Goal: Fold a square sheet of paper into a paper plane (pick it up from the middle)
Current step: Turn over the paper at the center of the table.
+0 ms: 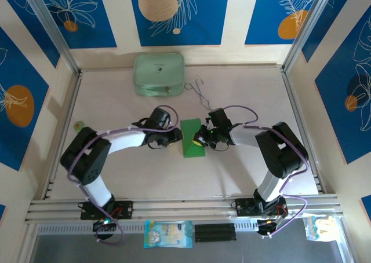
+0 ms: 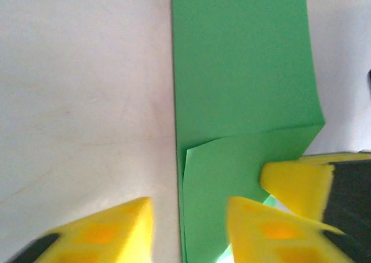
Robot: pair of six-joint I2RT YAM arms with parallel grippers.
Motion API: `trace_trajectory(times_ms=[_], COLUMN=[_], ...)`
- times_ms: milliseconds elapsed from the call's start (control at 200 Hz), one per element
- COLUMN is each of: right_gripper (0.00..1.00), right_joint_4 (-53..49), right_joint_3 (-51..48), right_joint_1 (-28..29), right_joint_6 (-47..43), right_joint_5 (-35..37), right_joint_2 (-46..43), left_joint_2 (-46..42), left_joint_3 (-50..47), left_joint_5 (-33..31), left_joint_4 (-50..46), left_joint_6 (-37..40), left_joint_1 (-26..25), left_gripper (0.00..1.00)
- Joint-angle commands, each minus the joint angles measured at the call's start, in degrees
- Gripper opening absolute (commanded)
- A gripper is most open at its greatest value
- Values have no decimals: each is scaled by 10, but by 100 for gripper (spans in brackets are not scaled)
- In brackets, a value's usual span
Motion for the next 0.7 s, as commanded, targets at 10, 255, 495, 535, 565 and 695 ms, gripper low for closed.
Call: trace_trajectory(times_ms=[10,255,495,535,565,695], right_gripper=[2,2,3,3,3,3], right_joint_4=[37,113,185,192,195,212], right_joint_3=[-1,-7,-17,-18,-19,-29], right_joint_1=[-18,-56,-69,-72,-73,-79], right_joint_6=[-21,22,74,79,83,94], right_joint_5=[-45,-165,-218,-223,-226,-235], right_joint_2=[-55,-84,-88,-87,-86,-87], left_joint_2=[-61,-98,-82,-77,-75,-78], left_joint_3=[-22,-70,-72,-69,-67,-66], left_joint_5=[71,153,192,196,199,194], left_joint_4=[31,169,248,257,264,276], left_joint_6=[3,-83,-132,-135,-139,-143], left_joint_1=[29,32,6,3,4,3], left_gripper=[62,96,98,94,91,79])
